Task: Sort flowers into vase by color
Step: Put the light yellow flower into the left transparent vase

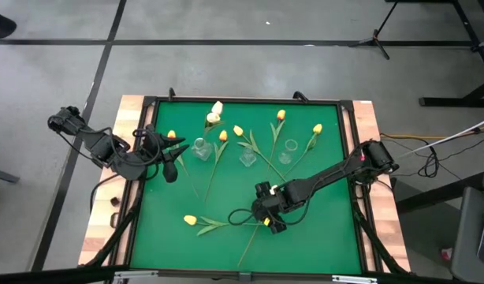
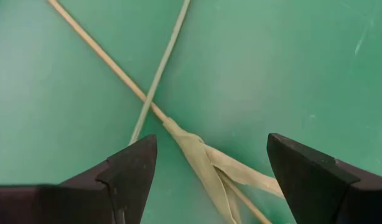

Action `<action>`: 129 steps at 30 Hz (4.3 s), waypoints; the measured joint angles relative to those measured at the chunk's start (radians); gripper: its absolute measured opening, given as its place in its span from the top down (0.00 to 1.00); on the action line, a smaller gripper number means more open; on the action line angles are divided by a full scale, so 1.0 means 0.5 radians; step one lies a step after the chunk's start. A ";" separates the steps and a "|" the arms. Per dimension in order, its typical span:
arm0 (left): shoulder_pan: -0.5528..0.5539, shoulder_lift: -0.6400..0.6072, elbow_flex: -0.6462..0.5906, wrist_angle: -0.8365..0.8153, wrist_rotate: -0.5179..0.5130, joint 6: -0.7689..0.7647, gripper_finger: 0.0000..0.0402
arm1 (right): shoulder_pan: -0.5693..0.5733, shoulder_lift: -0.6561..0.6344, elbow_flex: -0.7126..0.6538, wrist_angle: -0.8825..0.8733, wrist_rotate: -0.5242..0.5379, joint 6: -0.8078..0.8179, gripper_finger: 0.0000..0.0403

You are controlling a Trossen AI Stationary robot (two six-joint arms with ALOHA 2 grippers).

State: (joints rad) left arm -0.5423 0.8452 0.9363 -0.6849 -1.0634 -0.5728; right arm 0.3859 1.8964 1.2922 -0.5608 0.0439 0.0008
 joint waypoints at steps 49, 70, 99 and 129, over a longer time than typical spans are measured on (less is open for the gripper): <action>0.000 0.000 0.000 -0.037 -0.001 -0.010 0.72 | -0.002 0.157 0.346 -0.802 0.647 0.091 0.96; 0.000 0.000 0.000 -0.037 0.020 -0.053 0.72 | 0.000 0.154 1.150 -2.002 1.589 0.046 0.99; 0.000 0.000 0.000 -0.068 -0.004 -0.041 0.72 | -0.028 0.152 1.170 -2.017 2.187 -0.793 0.99; 0.000 -0.001 0.000 -0.083 -0.149 -0.054 0.72 | -0.272 0.152 1.170 -0.792 2.649 -2.205 0.99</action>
State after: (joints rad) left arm -0.5423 0.8448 0.9363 -0.7265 -1.1379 -0.5999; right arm 0.2500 1.9724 1.8774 -0.9568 1.3685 -1.1017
